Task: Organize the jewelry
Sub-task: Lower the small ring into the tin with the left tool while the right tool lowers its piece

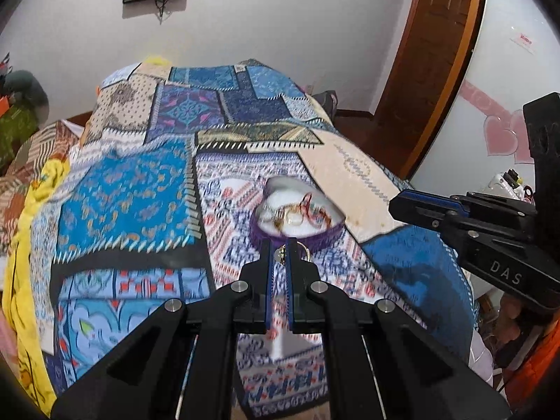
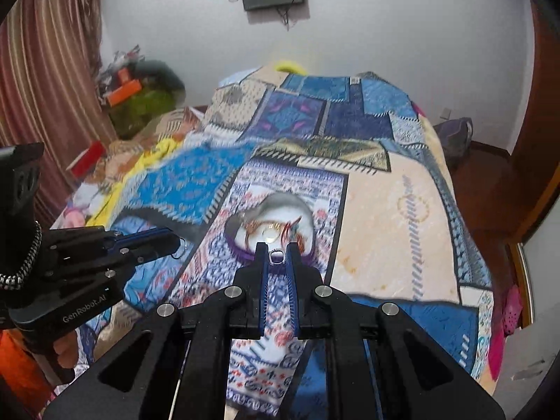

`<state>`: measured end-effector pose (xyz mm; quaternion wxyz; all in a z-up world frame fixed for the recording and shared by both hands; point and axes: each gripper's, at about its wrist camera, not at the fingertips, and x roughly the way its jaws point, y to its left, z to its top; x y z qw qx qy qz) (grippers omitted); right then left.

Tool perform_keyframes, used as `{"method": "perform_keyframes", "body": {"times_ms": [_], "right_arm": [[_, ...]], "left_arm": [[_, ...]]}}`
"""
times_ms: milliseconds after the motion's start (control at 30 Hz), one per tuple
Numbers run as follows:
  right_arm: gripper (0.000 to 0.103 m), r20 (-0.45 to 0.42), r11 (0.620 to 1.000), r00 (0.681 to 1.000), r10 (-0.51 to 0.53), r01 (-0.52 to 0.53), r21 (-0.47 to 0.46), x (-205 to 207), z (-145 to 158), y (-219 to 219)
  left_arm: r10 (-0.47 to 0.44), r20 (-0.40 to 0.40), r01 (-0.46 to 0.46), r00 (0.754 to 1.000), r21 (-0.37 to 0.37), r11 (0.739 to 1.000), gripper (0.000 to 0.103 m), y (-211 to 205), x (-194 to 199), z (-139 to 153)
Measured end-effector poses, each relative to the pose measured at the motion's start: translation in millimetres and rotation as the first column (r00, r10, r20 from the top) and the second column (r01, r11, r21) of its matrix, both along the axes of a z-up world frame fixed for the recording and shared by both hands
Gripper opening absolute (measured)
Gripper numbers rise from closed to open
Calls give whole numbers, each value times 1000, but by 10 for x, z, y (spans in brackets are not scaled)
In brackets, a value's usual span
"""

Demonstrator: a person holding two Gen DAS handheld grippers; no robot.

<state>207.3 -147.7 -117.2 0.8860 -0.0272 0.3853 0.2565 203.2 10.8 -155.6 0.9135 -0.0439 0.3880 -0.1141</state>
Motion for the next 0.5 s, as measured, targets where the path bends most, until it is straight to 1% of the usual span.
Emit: {"method": "perform_keyframes", "body": {"times_ms": [267, 500], "right_arm": [[9, 5, 999, 1000, -2, 2, 37, 180, -2, -46], [9, -16, 999, 1000, 18, -18, 34, 317, -120, -1]], "left_arm": [[-18, 24, 18, 1000, 4, 1000, 5, -60, 278, 47], [-31, 13, 31, 999, 8, 999, 5, -84, 437, -47]]}}
